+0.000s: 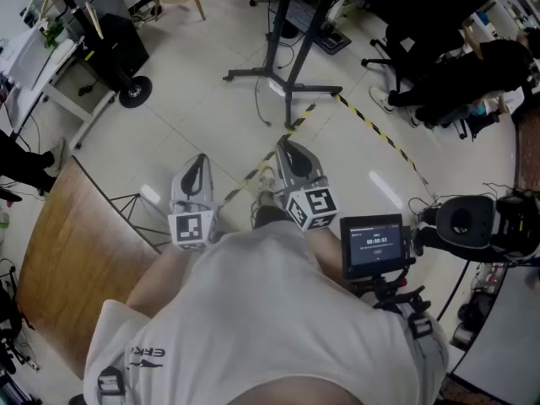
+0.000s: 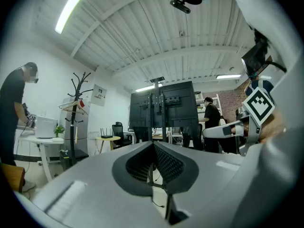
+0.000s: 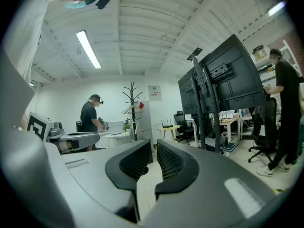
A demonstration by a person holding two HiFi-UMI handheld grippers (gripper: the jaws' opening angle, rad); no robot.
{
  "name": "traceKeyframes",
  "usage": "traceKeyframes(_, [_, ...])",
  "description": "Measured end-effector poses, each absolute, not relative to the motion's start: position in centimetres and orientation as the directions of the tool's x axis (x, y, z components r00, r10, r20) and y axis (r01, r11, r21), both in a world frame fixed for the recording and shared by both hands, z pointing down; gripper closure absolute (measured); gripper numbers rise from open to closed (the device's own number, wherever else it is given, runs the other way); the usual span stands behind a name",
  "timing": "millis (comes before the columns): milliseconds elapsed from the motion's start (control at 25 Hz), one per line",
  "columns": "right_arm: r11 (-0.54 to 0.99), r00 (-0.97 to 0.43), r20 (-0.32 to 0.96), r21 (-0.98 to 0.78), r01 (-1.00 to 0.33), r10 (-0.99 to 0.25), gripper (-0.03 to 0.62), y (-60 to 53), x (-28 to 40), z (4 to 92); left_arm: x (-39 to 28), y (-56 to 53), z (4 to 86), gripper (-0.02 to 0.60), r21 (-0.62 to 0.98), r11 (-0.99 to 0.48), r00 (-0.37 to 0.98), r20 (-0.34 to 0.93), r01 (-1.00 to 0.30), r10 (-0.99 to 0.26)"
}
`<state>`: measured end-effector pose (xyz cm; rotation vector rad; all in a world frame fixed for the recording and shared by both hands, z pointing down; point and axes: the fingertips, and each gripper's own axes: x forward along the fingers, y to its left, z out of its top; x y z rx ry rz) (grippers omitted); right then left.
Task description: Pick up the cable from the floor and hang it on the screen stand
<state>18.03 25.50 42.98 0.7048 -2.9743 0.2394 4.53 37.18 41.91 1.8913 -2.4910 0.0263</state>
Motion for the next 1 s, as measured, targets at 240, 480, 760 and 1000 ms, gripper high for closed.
traceKeyframes(240, [0.895, -0.904, 0.09, -0.133, -0.426, -0.417, 0.543, 20.3, 14.4, 43.2, 1.5, 32.8, 42.4, 0.58, -0.02, 0.29, -0.291, 0.026, -0.957, -0.956])
traceKeyframes(480, [0.897, -0.907, 0.072, -0.132, -0.421, -0.415, 0.543, 11.6, 10.6, 42.9, -2.9, 24.5, 42.3, 0.58, -0.039, 0.314, -0.315, 0.022, -0.949, -0.949])
traceKeyframes(760, [0.892, -0.903, 0.097, -0.142, -0.429, -0.418, 0.544, -1.7, 8.3, 42.7, -6.6, 10.8, 40.6, 0.58, -0.053, 0.333, -0.335, 0.031, -0.942, -0.942])
traceKeyframes(1000, [0.905, -0.913, 0.1, -0.123, -0.407, -0.396, 0.544, -9.7, 5.9, 42.3, -8.9, 2.1, 40.1, 0.58, -0.049, 0.349, -0.351, 0.022, -0.936, -0.936])
